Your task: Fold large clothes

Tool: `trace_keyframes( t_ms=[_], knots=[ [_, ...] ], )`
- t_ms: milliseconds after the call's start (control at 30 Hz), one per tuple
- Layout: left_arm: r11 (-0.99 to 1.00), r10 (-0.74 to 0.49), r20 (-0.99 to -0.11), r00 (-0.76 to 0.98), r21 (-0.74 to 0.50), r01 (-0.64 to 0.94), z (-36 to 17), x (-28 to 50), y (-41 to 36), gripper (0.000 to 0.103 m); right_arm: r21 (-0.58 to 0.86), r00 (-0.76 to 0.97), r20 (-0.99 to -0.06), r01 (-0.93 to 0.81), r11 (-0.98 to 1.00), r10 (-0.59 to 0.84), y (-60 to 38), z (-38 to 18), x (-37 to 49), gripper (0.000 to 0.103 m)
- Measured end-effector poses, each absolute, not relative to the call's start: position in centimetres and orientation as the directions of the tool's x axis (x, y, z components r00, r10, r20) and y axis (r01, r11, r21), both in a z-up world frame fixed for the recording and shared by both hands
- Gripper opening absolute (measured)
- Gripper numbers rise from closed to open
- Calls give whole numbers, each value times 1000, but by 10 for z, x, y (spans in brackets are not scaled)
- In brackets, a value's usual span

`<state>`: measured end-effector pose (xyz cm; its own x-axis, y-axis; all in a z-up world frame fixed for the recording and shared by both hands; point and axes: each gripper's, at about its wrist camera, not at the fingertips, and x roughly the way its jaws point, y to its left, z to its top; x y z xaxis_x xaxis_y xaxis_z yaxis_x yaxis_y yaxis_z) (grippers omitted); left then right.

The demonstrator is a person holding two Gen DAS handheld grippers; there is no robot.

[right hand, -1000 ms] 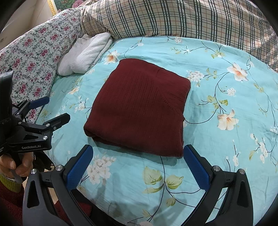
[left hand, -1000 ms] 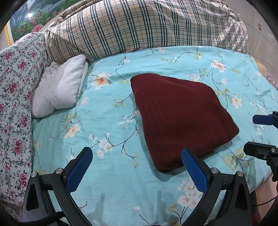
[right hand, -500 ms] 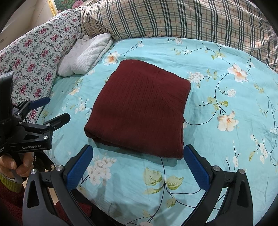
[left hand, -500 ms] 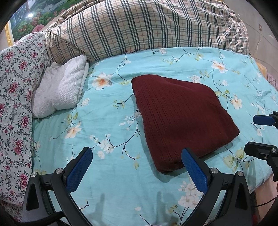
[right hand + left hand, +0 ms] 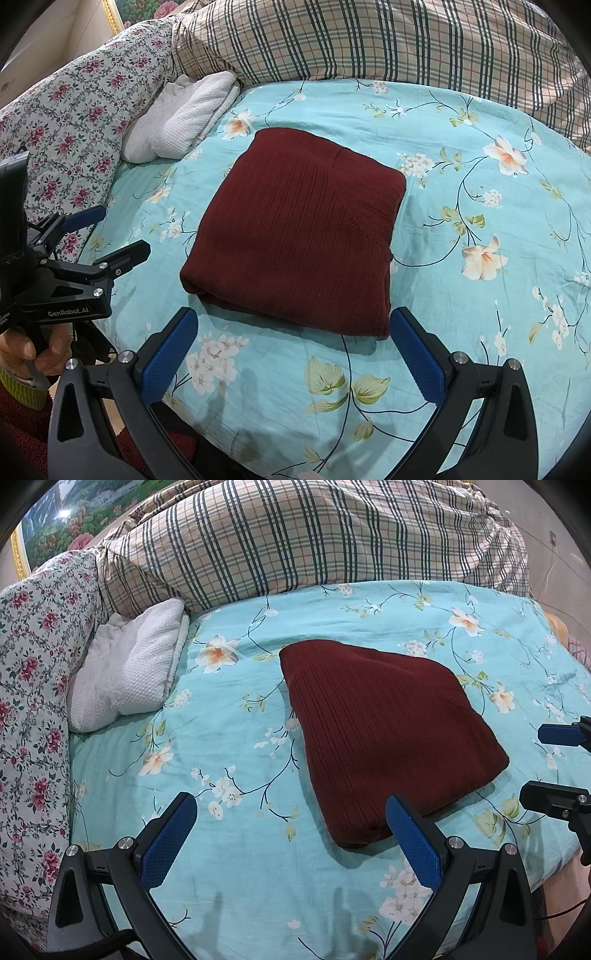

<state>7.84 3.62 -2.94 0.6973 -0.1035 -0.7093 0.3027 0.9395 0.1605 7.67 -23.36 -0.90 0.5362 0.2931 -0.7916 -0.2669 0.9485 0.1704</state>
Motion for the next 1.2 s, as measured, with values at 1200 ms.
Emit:
trace_keyframes(
  t_ms=[1200],
  knots=[
    [953, -94, -707, 701, 141, 269, -28, 102, 32, 102, 207, 563, -773, -214, 955, 294, -244, -8, 101, 103]
  ],
)
